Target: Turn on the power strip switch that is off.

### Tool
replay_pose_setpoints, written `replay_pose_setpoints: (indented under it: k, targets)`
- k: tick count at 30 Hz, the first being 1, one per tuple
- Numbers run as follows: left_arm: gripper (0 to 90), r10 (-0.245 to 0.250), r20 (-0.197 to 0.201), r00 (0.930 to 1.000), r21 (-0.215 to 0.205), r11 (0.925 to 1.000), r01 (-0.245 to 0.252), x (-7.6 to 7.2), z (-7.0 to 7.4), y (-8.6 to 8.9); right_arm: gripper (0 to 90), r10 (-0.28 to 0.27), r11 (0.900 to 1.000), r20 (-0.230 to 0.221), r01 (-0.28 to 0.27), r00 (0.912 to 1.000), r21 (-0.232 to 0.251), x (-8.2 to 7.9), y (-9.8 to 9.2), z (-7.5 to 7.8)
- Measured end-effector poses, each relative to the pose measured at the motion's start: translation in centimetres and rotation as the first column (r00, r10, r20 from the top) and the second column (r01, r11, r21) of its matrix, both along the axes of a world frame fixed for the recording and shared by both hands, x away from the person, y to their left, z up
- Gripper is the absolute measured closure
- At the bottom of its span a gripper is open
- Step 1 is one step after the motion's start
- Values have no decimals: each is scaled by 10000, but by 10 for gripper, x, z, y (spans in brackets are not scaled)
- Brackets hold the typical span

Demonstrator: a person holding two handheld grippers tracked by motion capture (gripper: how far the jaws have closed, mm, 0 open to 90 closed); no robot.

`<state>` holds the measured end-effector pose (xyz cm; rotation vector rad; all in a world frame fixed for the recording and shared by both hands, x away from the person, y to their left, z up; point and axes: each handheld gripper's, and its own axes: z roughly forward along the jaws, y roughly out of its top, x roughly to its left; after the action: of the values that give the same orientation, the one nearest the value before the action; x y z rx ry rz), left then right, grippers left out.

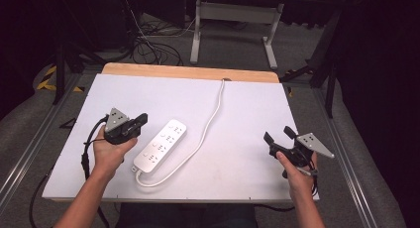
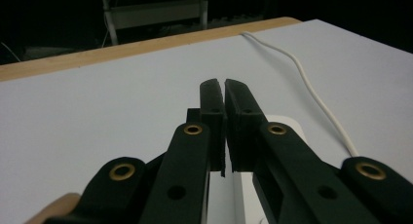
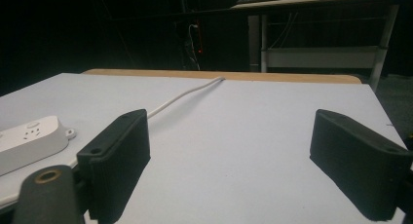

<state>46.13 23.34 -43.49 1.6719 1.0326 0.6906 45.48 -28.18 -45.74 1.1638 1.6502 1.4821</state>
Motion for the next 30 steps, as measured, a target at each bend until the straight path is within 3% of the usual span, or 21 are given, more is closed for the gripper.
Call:
replay_pose_setpoints:
  k: [5, 13, 19, 30]
  targets:
    - [816, 132, 254, 9996, -65, 9999, -130, -1, 2, 5, 152, -13, 10000, 22, 13, 10000, 15, 0, -1, 0]
    - [678, 341, 257, 9991, -112, 9994, -339, -4, 7, 9, 152, -12, 10000, 8, 12, 10000, 31, 0, 0, 0]
    - [659, 482, 467, 9977, -67, 9988, -479, -8, 12, 19, 152, -7, 10000, -11, 8, 10000, 49, -1, 0, 0]
    - [536, 1103, 682, 9916, -401, 9934, -1077, -37, 12, 43, 153, -15, 10000, -26, 15, 10000, 49, -1, 0, 0]
